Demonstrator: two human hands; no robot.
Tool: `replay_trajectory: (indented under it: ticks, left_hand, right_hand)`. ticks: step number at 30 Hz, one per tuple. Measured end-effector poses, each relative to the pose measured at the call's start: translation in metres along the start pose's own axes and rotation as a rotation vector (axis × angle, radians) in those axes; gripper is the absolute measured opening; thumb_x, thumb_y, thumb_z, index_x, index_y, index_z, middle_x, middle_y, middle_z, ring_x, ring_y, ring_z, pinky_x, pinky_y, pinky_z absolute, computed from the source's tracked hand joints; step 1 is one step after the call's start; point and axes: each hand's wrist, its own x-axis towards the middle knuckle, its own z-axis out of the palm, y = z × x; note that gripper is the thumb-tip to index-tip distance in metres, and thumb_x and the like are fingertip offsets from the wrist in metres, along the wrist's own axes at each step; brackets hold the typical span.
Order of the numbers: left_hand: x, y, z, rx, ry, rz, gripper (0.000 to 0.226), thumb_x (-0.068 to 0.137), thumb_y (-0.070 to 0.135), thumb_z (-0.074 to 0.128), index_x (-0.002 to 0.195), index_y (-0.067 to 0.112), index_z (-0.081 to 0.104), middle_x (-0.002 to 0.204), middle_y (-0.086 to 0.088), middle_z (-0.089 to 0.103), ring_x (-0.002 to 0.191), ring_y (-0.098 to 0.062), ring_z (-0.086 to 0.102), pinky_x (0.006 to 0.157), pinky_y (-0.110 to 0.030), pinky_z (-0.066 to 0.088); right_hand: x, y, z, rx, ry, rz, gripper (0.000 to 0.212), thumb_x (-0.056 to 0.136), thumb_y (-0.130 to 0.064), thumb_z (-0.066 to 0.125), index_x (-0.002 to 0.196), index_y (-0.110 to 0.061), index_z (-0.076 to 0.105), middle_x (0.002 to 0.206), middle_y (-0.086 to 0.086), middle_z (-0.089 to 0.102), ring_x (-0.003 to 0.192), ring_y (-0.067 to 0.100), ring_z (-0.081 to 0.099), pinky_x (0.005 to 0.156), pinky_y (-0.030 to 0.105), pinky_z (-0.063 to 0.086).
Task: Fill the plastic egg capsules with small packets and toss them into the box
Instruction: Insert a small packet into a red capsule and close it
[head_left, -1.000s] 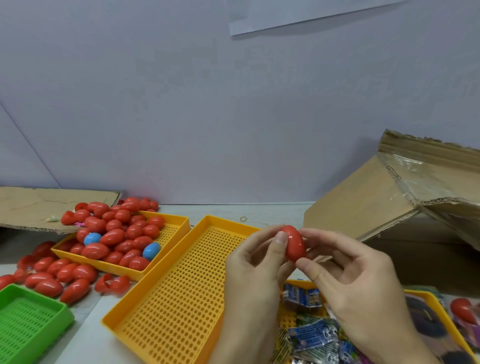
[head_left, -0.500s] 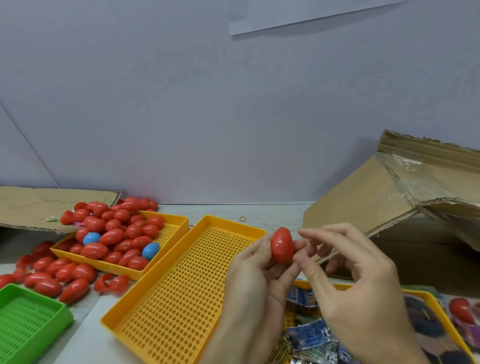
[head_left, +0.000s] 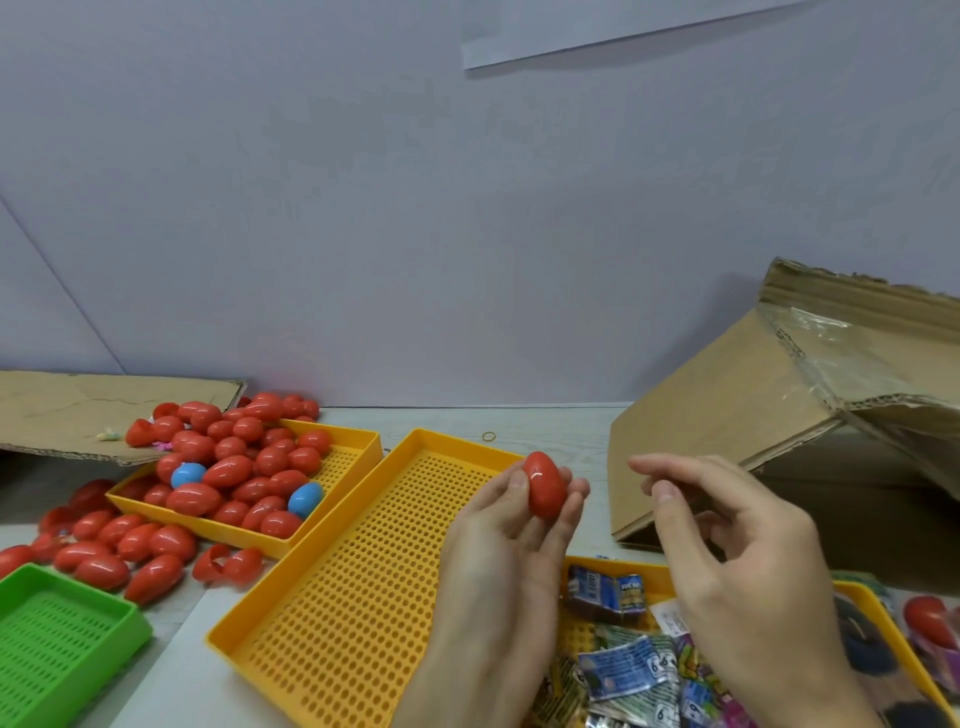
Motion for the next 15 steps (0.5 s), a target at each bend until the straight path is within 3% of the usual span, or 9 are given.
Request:
replay_trajectory:
  ticks: [5,10,13,15]
  left_hand:
    - [0.008,-0.003,-0.006,0.104,0.063,0.199,0.036,0.071,0.001,0.074,0.106,0.0,0.065,0.107,-0.023,0.07,0.097,-0.034,0.072,0.067,-0.026,0.06]
    - [0.011,-0.006,-0.011,0.487,0.073,0.419,0.031,0.07,0.012,0.084,0.097,0.02,0.071,0.092,0.006,0.075,0.082,-0.01,0.074,0.07,-0.023,0.057]
    - [0.011,-0.006,-0.012,0.602,0.079,0.486,0.034,0.07,0.02,0.086,0.1,0.024,0.07,0.091,0.013,0.073,0.083,-0.003,0.07,0.065,-0.012,0.053]
    - [0.011,-0.005,-0.012,0.625,0.094,0.515,0.034,0.07,0.022,0.087,0.099,0.024,0.07,0.092,0.009,0.073,0.084,-0.002,0.069,0.063,-0.01,0.051]
  right_hand:
    - [-0.001,0.003,-0.003,0.025,-0.039,0.068,0.026,0.088,-0.014,0.058,0.085,-0.035,0.072,0.074,-0.01,0.071,0.066,0.011,0.065,0.06,0.033,0.051]
    - [0.0,0.003,-0.01,-0.076,-0.206,0.083,0.029,0.086,-0.011,0.06,0.074,-0.033,0.072,0.061,-0.003,0.068,0.054,0.014,0.061,0.053,0.038,0.049]
    - [0.001,0.001,-0.014,-0.188,-0.404,0.096,0.027,0.084,-0.013,0.065,0.075,-0.036,0.075,0.062,-0.001,0.068,0.055,0.013,0.06,0.049,0.027,0.047]
    - [0.0,-0.002,-0.013,-0.314,-0.58,0.09,0.024,0.084,-0.021,0.068,0.08,-0.044,0.076,0.073,-0.013,0.071,0.075,0.0,0.061,0.058,0.01,0.046]
